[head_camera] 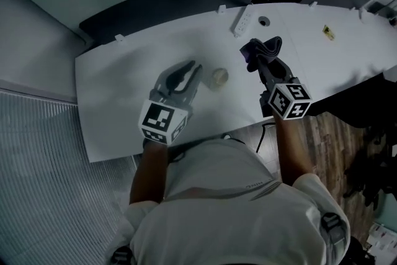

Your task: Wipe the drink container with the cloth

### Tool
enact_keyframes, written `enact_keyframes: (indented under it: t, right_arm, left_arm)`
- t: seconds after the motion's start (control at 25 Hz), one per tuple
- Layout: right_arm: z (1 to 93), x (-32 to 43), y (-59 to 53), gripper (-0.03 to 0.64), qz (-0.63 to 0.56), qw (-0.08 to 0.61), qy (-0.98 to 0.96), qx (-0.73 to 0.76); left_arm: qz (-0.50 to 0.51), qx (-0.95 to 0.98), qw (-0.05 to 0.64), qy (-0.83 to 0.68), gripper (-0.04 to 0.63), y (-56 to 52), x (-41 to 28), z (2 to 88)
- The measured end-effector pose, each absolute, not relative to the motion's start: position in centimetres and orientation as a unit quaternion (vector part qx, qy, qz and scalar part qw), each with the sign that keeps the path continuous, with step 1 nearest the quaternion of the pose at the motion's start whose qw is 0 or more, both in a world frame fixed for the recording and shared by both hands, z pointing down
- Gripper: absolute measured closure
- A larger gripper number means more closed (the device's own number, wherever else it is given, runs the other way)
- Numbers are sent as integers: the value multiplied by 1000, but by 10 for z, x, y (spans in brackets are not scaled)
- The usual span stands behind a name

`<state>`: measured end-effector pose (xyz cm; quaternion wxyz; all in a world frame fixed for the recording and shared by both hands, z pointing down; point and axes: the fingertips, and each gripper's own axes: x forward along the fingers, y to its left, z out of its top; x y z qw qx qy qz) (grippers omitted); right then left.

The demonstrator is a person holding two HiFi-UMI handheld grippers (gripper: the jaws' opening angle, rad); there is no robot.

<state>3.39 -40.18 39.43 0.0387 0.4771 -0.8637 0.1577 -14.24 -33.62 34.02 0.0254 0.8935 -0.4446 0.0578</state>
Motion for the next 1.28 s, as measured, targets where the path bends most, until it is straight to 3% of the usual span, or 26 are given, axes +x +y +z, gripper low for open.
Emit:
enact_keyframes:
  t: [0.16,0.92,1.28]
  right_arm:
    - [353,36,-376,522,105,14,-863,494]
    - [310,22,-355,525,58,3,-870,490]
    - [318,17,-354,525,61,30,-873,482]
  left_arm:
    - [11,878,26,-477,588,-323,-166,316]
    - [-4,863,-1,-504,590,-309,-187,287]
    - [-4,866,9,-500,589,-303,-183,280]
